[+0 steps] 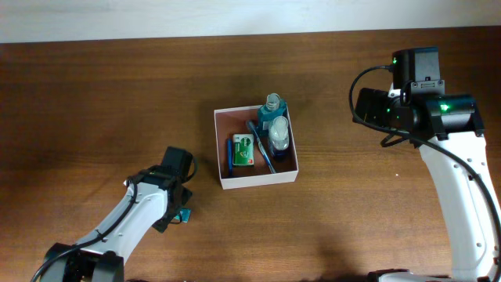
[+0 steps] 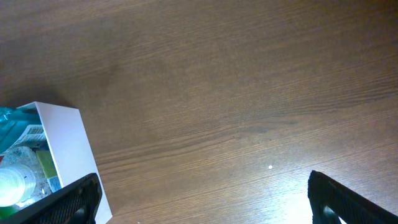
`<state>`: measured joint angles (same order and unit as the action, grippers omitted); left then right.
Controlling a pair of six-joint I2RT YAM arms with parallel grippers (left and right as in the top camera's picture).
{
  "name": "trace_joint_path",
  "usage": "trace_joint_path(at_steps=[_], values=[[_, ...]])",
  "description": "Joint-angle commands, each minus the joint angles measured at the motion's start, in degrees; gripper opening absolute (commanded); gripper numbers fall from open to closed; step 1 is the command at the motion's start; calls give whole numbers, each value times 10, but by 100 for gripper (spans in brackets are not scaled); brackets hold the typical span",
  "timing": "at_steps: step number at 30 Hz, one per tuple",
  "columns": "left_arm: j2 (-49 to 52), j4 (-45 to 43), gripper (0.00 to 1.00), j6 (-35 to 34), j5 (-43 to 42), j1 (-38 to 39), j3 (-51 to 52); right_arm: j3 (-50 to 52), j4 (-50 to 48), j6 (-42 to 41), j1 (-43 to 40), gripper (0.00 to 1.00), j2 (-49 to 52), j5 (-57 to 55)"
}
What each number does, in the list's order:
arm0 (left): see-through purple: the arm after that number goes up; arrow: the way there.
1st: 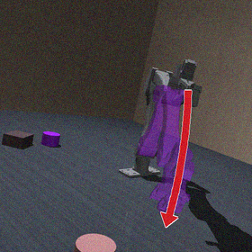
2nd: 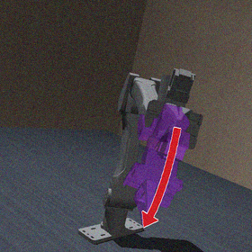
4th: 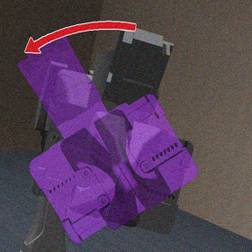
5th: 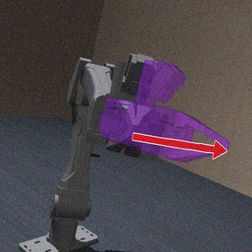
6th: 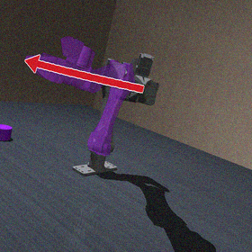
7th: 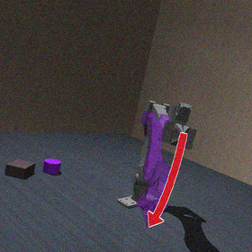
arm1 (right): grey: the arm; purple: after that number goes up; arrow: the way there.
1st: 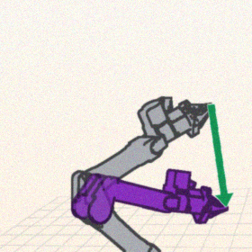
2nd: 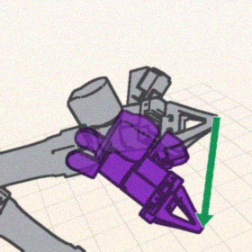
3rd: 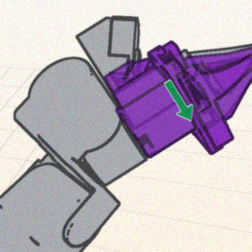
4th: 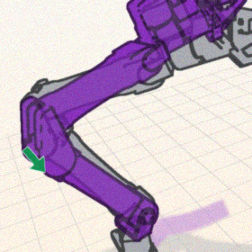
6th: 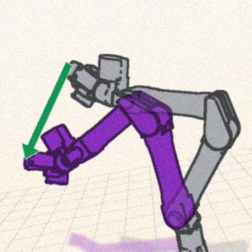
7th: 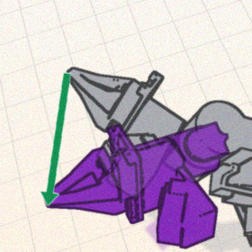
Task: Pack container
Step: 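Lower the left gripper and close it on the Colgate toothpaste tube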
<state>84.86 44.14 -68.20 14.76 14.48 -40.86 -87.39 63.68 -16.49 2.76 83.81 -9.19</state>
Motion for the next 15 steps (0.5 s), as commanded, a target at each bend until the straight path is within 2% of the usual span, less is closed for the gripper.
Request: trace_joint_path(at_steps=[1, 15], values=[[-3, 5, 71, -6, -4, -3, 4, 0, 0, -2, -2, 98, 3, -5], [-3, -24, 71, -7, 0, -4, 37, 0, 0, -2, -2, 99, 3, -5]])
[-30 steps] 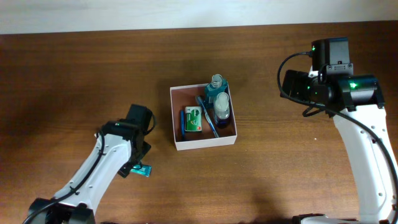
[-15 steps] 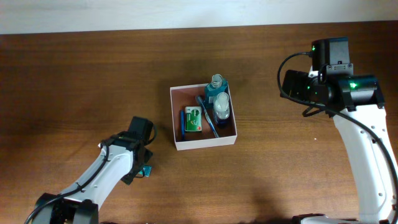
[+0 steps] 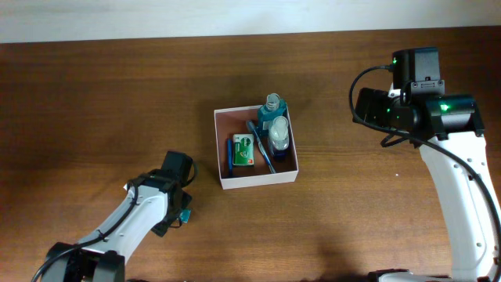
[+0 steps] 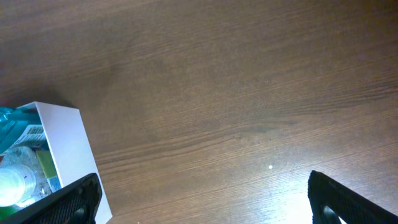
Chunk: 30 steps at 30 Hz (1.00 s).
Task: Pack container
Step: 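Lower the left gripper and close it on the Colgate toothpaste tube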
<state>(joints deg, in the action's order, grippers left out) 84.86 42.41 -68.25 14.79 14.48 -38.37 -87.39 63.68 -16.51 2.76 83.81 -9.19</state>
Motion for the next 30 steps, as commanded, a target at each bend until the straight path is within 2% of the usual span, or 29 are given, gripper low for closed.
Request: trace_joint_path(at_steps=[1, 8, 14, 19, 26, 30], values=[[-3, -9, 71, -8, 0, -4, 14, 0, 0, -2, -2, 98, 3, -5], [-3, -19, 69, -8, 0, -4, 15, 0, 0, -2, -2, 98, 3, -5], [-3, -17, 52, -8, 0, -4, 15, 0, 0, -2, -2, 98, 3, -5], [-3, -14, 44, -7, 0, -4, 15, 0, 0, -2, -2, 98, 3, -5], [-3, -15, 42, -7, 1, -4, 15, 0, 0, -2, -2, 98, 3, -5], [-3, -14, 32, -7, 16, -4, 15, 0, 0, -2, -2, 99, 3, -5]])
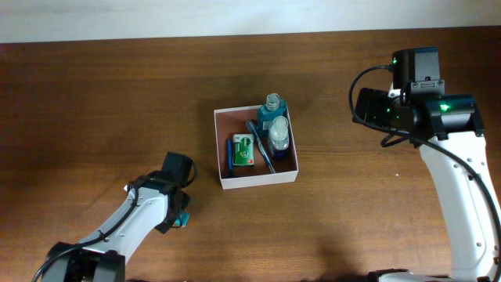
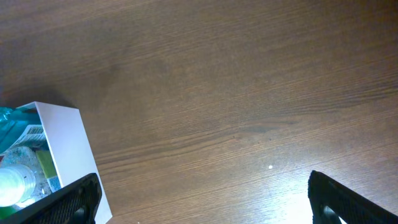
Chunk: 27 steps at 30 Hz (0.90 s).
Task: Pack container
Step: 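Lower the left gripper and close it on the Colgate toothpaste tube, then lift the Colgate tube and carry it right toward the box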
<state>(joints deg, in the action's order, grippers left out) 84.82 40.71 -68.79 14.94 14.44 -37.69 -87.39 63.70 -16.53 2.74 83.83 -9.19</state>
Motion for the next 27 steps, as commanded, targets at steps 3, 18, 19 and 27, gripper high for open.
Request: trace_joint_path(at_steps=[3, 18, 19, 27], values=[[-3, 3, 30, -2, 20, -4, 8, 0, 0, -2, -2, 98, 3, -5], [-29, 2, 24, 185, 35, -3, -40, 0, 0, -2, -2, 98, 3, -5], [-35, 2, 24, 199, 35, -3, -47, 0, 0, -2, -2, 98, 3, -5], [-95, 2, 24, 313, 32, -3, -120, 0, 0, -2, -2, 98, 3, -5]])
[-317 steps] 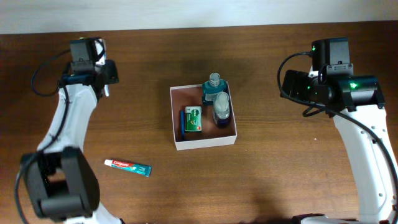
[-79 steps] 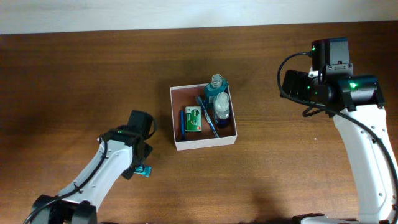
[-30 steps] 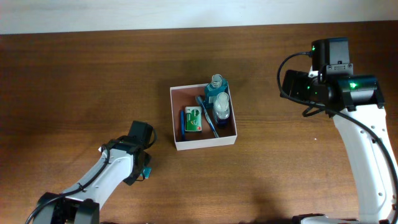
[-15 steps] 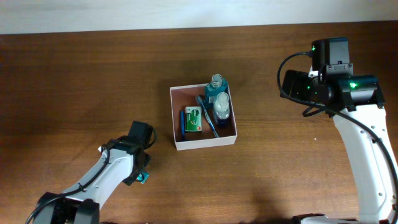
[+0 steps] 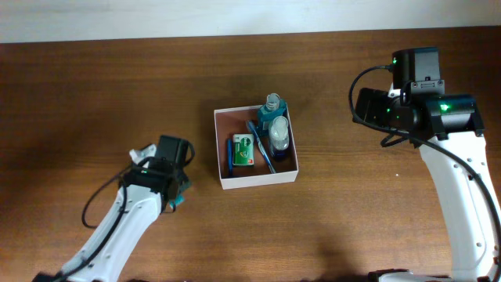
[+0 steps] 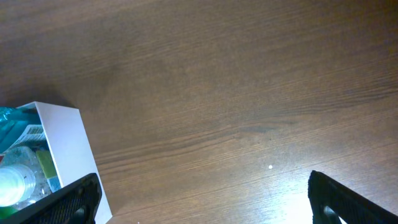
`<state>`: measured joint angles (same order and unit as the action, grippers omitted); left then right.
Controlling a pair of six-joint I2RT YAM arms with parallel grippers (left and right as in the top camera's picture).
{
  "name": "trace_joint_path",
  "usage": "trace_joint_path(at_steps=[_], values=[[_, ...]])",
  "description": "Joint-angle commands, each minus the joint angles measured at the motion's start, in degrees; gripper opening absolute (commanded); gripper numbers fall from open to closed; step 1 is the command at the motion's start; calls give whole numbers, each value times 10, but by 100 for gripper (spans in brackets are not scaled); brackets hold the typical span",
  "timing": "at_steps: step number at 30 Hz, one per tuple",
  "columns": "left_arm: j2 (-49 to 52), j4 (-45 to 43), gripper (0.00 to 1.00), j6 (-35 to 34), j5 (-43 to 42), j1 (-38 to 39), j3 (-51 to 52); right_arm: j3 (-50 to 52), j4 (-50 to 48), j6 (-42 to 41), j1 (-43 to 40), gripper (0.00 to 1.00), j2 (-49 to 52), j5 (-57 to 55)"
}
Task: Pack container
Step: 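Lift the Colgate tube and carry it right toward the box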
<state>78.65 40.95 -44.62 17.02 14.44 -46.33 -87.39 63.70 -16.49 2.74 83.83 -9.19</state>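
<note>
The white box [image 5: 258, 178] stands mid-table and holds a clear bottle [image 5: 279, 135], a teal packet with a second bottle [image 5: 273, 106], a green pack [image 5: 243, 150] and a blue toothbrush [image 5: 264, 153]. My left gripper [image 5: 175, 196] is left of the box. A small teal item [image 5: 179, 200] shows at its tip, apparently gripped; the wrist hides the fingers. My right gripper [image 6: 205, 202] hangs open over bare wood to the right of the box. The box's corner [image 6: 62, 143] shows at the left of the right wrist view.
The dark wooden table [image 5: 94, 94] runs to a pale wall strip along the far edge. A black cable [image 5: 98, 205] loops off the left arm. A tiny white speck [image 6: 270, 167] lies on the wood below the right gripper.
My left arm has moved away from the near edge toward the box's left side, and the teal item at its tip went with it. The right arm and the box contents are unchanged.
At first my left gripper was low on the table near the front with the teal item at its tip. It stayed there, shifting slightly, over two more moments. Now it is farther up, level with the box's lower corner. The right gripper stayed open throughout.
</note>
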Motion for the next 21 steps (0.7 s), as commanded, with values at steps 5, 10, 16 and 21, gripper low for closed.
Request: trace_joint_path(at_steps=[5, 10, 16, 21], values=[[-76, -10, 25, 89, -36, -3, -65, 0, 0, -2, -2, 98, 3, -5], [-102, -58, 23, 89, -113, -3, -67, 0, 0, -2, -2, 98, 3, -5], [-102, -66, 27, 89, -108, -2, -67, 0, 0, -2, -2, 98, 3, -5], [-101, -55, 35, 89, -106, -2, -66, 0, 0, -2, -2, 98, 3, -5]])
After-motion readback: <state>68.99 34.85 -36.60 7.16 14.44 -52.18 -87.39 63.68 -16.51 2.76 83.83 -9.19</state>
